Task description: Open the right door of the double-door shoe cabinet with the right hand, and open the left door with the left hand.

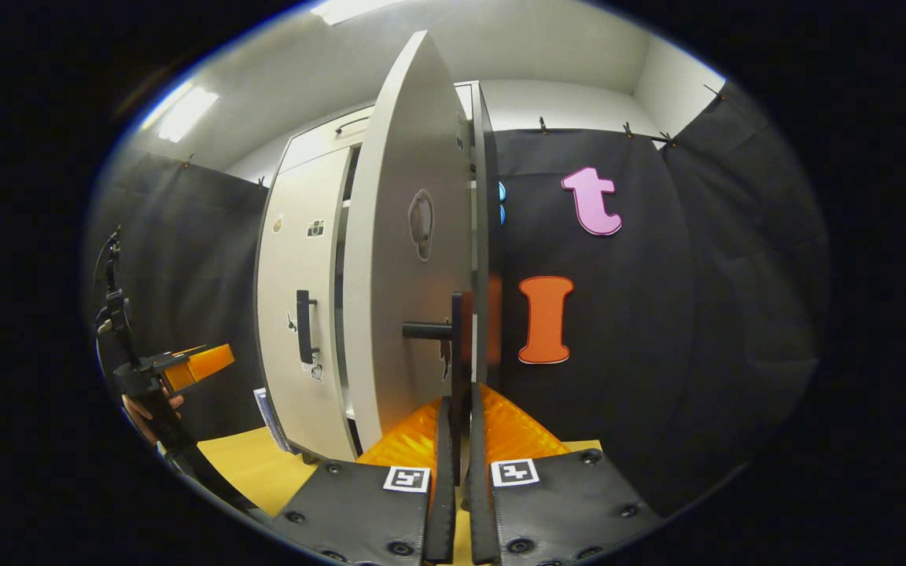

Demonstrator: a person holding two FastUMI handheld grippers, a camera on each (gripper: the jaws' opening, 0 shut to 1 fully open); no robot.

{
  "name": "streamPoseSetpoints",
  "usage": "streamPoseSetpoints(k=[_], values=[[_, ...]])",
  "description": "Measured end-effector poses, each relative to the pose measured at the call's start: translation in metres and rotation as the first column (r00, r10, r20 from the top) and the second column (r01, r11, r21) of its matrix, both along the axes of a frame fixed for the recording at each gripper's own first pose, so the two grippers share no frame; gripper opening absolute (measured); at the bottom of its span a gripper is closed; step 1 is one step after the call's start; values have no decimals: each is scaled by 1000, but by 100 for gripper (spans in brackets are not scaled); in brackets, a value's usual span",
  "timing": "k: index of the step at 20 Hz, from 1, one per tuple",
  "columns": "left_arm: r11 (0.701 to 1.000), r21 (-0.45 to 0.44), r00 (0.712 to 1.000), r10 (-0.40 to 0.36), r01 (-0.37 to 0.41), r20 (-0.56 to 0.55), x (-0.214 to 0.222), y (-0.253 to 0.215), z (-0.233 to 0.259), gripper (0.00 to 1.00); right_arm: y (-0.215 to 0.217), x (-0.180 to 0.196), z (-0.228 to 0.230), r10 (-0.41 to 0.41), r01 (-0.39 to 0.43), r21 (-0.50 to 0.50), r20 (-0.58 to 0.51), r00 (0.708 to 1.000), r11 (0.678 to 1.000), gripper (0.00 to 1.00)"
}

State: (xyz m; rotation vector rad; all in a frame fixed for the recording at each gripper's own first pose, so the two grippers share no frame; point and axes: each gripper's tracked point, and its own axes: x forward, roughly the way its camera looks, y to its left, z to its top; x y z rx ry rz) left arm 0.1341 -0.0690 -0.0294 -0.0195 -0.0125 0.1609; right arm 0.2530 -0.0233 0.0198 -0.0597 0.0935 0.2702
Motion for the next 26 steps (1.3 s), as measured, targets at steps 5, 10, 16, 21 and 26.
streamPoseSetpoints(k=[5,10,16,21,26], values=[[997,10,997,-71,72,-12,67,4,16,94,-21,-40,2,-67,67,28,1,998,997,15],[985,114,991,-122,129,-63,117,-10,1,92,-38,-77,22,-164,164,2,85,983,986,15],[983,89,977,-144,159,-154,152,-19,-36,92,-35,-101,23,-199,200,-2,91,976,980,70],[982,133,981,-111,132,-157,171,-15,-35,92,-37,-112,3,-249,249,8,43,968,968,99],[977,153,974,-121,151,-191,173,-22,-39,83,-38,-124,-2,-272,271,34,35,962,962,98]])
